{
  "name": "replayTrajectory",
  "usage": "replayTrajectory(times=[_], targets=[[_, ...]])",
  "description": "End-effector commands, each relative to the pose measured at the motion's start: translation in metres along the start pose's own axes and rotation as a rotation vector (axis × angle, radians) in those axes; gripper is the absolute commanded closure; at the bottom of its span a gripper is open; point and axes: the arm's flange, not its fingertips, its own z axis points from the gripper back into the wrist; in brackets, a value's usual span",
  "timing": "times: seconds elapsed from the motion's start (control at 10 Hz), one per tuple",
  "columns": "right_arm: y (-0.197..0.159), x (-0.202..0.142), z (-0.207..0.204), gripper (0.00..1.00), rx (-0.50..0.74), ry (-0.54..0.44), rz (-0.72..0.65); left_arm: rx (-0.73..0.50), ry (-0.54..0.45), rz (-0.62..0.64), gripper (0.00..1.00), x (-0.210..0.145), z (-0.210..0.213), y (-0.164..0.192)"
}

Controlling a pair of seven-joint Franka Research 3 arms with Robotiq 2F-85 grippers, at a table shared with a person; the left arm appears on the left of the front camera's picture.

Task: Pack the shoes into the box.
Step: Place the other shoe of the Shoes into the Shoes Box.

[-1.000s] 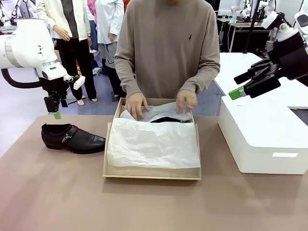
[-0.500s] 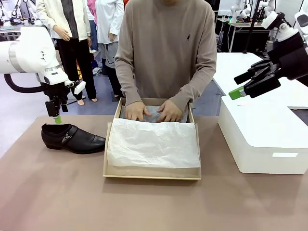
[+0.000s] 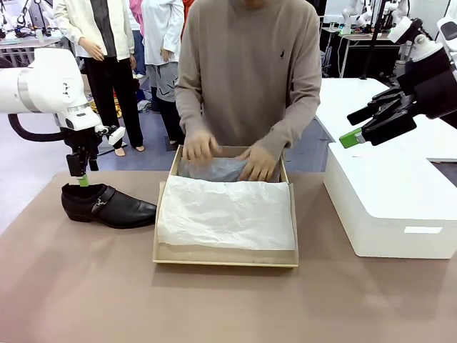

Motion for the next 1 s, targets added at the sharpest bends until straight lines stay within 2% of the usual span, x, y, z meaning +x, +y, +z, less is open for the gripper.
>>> replayTrajectory(times=[0.0, 0.9], targets=[[-0.003, 0.001, -0.002, 0.0, 0.017, -0.024, 0.02, -0.005, 0.009, 0.008, 0.0, -0.003, -0.002, 0.007], [-0.003, 0.001, -0.002, 0.0, 0.017, -0.024, 0.02, 0.0, 0.013, 0.019, 0.0, -0.006, -0.029, 0.026]])
